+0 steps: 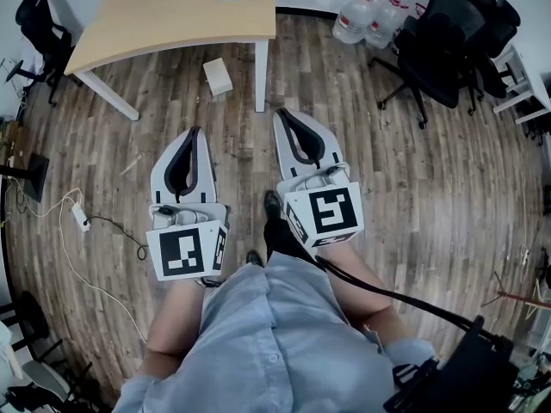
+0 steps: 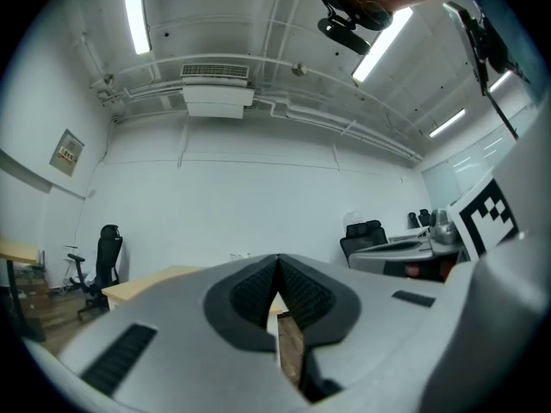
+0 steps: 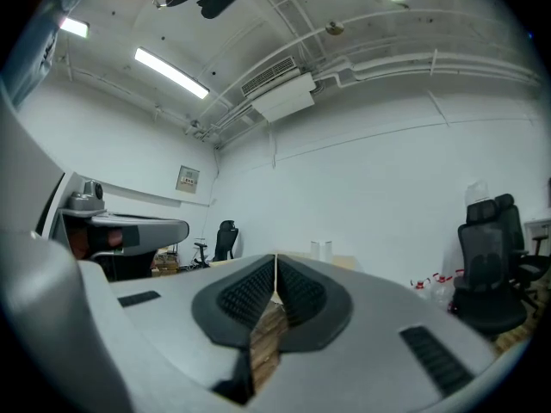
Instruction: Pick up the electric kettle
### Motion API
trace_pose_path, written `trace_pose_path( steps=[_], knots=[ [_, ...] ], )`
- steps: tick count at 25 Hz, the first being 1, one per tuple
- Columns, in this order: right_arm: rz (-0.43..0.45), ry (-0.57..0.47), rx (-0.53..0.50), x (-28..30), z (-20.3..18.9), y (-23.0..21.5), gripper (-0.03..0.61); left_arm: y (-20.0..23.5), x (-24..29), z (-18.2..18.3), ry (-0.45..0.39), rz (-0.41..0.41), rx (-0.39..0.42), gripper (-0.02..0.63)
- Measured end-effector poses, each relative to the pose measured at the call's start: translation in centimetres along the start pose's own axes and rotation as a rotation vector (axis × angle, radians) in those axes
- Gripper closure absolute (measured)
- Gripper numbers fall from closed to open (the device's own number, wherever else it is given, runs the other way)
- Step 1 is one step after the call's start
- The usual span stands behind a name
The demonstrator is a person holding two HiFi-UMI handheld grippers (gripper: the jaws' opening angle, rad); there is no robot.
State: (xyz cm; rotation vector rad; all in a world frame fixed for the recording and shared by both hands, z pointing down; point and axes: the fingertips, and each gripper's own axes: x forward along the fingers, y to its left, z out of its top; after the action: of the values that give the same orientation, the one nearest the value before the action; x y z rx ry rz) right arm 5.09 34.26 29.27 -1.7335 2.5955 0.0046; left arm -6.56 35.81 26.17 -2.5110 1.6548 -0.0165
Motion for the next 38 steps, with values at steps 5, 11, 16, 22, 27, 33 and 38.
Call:
trace_pose_path(
  steps=[5,11,16,22,27,33,38],
  knots=[
    [0.043,-0.008,-0.011,6.6,0.6,-4.0,0.574,0.9,8.2,-0.5,0.003,-0.003,0.031,0.614],
    [0.051,0.010,0.000,13.0,0.5,-9.2,0.575,1.7,15.7,0.1,0.002,0.017,0.047,0.614],
    [0.066,-0.001,0.000,16.7,0.8,-11.7,0.575,2.7,19.3,0.2,-0.004,0.046,0.063,0.614],
    [0.084,-0.007,-0.005,22.0,1.0,-13.0,0.575,5.7,23.1,0.1,-0.007,0.082,0.067,0.614],
    [0.068,0.005,-0.003,26.6,0.0,-13.7,0.575,9.0,26.4,-1.6,0.009,0.090,0.056,0.614],
    [0.009,0.028,-0.002,33.2,-1.8,-14.9,0.575,13.9,32.1,-3.9,0.028,0.062,0.019,0.614],
    [-0.058,0.048,-0.001,39.3,-2.1,-16.1,0.575,18.3,37.7,-4.4,0.039,0.019,-0.014,0.614]
  ],
)
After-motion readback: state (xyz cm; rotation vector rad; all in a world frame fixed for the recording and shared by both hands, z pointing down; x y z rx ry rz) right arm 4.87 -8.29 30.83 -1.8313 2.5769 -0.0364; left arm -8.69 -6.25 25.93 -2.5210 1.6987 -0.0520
